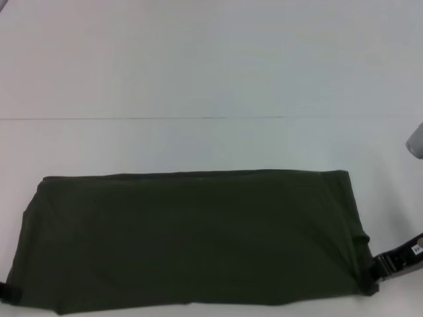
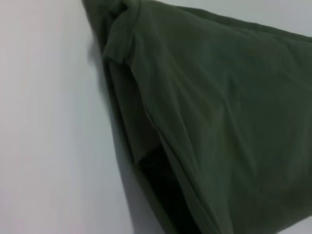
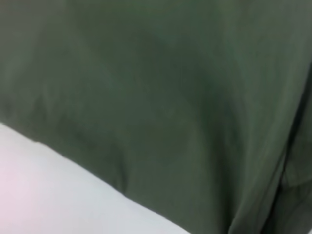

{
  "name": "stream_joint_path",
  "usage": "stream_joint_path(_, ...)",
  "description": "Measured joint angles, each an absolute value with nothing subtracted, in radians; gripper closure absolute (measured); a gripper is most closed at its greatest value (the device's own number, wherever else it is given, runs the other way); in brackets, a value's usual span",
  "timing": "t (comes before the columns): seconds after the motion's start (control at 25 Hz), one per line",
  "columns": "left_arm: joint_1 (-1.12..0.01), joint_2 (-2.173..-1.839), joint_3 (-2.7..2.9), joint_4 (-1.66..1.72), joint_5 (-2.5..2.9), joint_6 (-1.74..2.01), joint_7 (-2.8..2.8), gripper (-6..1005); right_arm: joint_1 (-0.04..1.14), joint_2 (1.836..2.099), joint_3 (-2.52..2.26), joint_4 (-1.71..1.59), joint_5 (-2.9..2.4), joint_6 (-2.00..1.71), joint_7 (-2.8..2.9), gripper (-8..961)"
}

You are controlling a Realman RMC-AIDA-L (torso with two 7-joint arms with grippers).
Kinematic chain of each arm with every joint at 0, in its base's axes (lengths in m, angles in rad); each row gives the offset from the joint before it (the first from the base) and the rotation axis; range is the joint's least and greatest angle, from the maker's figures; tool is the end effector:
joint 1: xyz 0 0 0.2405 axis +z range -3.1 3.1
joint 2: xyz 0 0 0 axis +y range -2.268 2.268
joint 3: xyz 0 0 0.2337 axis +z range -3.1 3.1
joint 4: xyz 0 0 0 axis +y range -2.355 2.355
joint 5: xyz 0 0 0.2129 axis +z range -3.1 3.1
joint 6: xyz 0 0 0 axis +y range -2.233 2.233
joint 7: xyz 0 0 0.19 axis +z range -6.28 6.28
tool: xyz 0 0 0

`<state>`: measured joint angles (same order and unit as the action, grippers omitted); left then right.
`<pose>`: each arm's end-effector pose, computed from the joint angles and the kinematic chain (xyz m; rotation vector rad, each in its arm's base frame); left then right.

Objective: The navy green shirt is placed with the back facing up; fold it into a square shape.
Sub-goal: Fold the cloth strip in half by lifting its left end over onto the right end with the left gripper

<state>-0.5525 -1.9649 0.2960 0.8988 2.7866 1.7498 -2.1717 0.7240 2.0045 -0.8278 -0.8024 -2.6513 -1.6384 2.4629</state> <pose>-0.3453 0.2965 0.0652 -2.2285 -1.7744 -0.0327 0.2668 0.3437 -0.0094 -2.4513 1.6793 -0.3201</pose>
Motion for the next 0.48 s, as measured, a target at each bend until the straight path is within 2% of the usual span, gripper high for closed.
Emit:
stream_joint_path(0.28, -0.568, -1.956, 0.301, 0.913, 2.85, 1.85, -2.164, 939, 0.718, 1.997, -0.838, -0.793, -2.658, -1.713, 2.423, 952)
stream_joint_path(0.48, -0.577, -1.946, 0.308, 0.918, 2.854, 1.934, -2.154, 939, 0.709, 2.002, -0.844, -0.793, -2.688, -1.757, 2.392, 951)
